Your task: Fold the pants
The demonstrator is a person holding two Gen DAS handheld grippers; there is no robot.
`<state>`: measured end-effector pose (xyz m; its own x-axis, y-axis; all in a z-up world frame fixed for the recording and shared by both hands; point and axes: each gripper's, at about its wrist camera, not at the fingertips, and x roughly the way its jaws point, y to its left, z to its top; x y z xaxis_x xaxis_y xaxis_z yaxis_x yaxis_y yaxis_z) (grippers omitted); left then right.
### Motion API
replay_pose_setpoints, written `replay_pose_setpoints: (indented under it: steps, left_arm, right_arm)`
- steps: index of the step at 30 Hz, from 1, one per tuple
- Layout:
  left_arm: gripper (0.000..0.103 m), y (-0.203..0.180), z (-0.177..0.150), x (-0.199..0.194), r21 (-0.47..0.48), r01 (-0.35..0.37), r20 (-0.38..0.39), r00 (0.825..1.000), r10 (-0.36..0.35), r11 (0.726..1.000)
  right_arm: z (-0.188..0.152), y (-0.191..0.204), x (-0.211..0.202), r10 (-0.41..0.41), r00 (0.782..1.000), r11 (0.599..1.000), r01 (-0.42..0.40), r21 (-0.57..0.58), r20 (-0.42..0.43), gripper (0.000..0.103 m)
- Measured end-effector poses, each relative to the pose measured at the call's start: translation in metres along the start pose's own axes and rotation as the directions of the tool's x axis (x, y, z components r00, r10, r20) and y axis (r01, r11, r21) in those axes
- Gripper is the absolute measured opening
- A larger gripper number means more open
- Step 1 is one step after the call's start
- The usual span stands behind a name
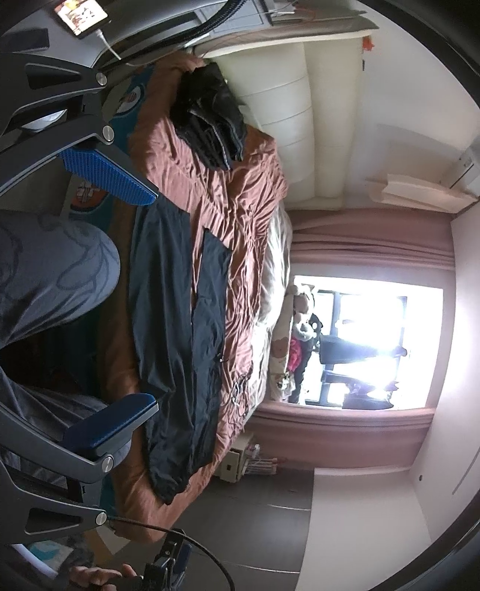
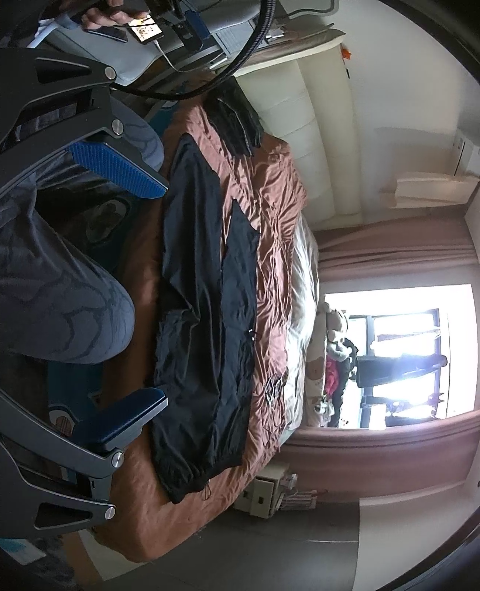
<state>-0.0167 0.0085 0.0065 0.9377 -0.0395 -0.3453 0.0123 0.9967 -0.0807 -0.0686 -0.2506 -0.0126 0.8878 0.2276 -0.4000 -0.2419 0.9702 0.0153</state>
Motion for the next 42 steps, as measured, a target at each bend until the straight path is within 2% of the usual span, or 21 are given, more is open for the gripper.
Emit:
replay_pose_setpoints:
  steps: [14,23,28,32,38,42]
  left_arm:
    - [0.102,0.023,0.002,0.031,-0.050,-0.011,-0.049,0.999,0.009,0.999]
    - [0.102,0.042,0.002,0.078,-0.081,-0.029,-0.126,0.992,0.019,0.996]
    - [0.102,0.056,0.001,0.098,-0.140,-0.043,-0.140,0.990,0.023,0.989]
    - [0.102,0.063,-0.001,0.119,-0.150,-0.055,-0.171,0.985,0.029,0.987]
    - [0.102,0.085,-0.012,0.148,-0.202,-0.058,-0.229,0.973,0.011,0.978]
    - [0.096,0.101,-0.019,0.165,-0.266,-0.028,-0.242,0.970,-0.039,0.964]
  right_arm:
    - [0.008,-0.008,0.028,-0.030,0.999,0.999,0.031,0.043,-0.030,0.103]
    - [0.015,-0.022,0.052,-0.072,0.996,0.995,0.075,0.062,-0.057,0.103]
    - [0.020,-0.031,0.070,-0.086,0.992,0.992,0.093,0.086,-0.088,0.103]
    - [0.023,-0.036,0.085,-0.097,0.990,0.989,0.107,0.100,-0.104,0.103]
    - [0.027,-0.050,0.109,-0.109,0.983,0.982,0.130,0.137,-0.149,0.103]
    - [0.030,-0.060,0.120,-0.122,0.978,0.976,0.149,0.160,-0.169,0.103]
